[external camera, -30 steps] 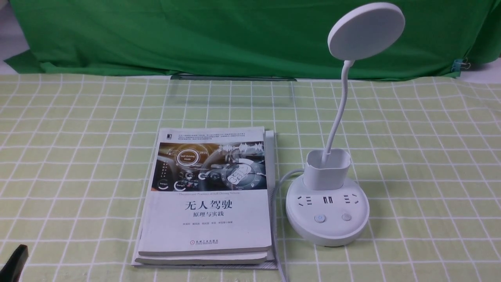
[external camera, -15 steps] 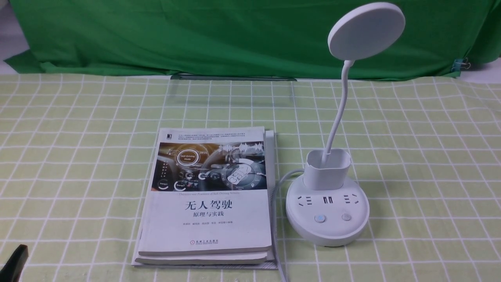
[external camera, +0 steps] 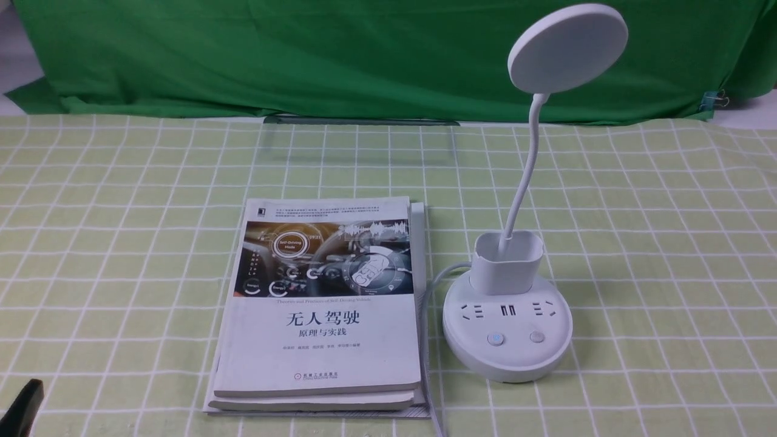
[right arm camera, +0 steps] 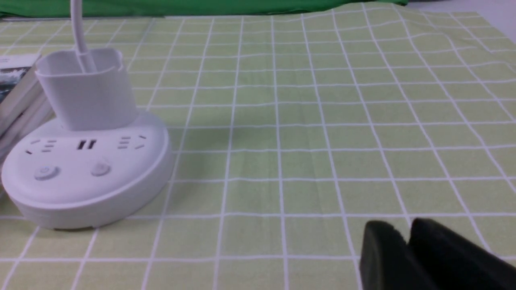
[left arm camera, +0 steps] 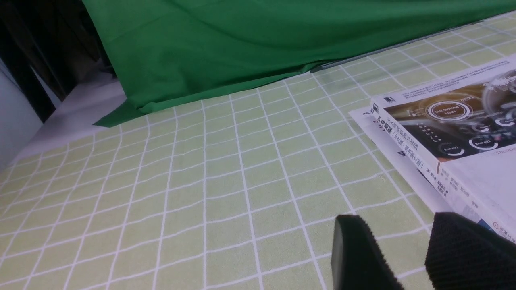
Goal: Turn off the desk lamp on the green coffee tablecloth by hand.
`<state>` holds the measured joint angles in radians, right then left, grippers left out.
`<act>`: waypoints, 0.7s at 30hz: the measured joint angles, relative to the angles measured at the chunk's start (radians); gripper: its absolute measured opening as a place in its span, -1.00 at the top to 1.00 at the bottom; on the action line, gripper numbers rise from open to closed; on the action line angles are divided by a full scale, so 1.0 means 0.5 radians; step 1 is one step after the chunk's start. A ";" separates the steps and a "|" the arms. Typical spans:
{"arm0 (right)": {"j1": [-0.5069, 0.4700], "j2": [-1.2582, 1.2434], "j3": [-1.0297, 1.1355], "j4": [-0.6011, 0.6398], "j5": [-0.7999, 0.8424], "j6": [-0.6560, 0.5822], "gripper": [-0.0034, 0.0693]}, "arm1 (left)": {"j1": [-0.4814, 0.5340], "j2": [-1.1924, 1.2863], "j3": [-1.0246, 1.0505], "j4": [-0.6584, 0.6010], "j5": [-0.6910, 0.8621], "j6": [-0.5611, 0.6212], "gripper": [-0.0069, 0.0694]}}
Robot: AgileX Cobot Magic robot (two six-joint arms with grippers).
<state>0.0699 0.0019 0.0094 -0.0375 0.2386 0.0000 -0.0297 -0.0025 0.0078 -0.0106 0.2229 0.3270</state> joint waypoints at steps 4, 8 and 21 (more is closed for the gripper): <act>0.000 0.000 0.000 0.000 0.000 0.000 0.44 | 0.000 0.000 0.000 0.000 0.000 0.000 0.18; 0.000 0.000 0.000 0.000 0.000 0.000 0.42 | 0.000 0.000 0.000 0.000 0.000 0.000 0.18; 0.000 0.000 0.000 0.000 0.000 0.000 0.32 | 0.000 0.000 0.000 0.000 0.000 0.000 0.18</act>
<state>0.0699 0.0019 0.0094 -0.0375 0.2386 0.0000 -0.0297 -0.0025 0.0078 -0.0106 0.2229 0.3270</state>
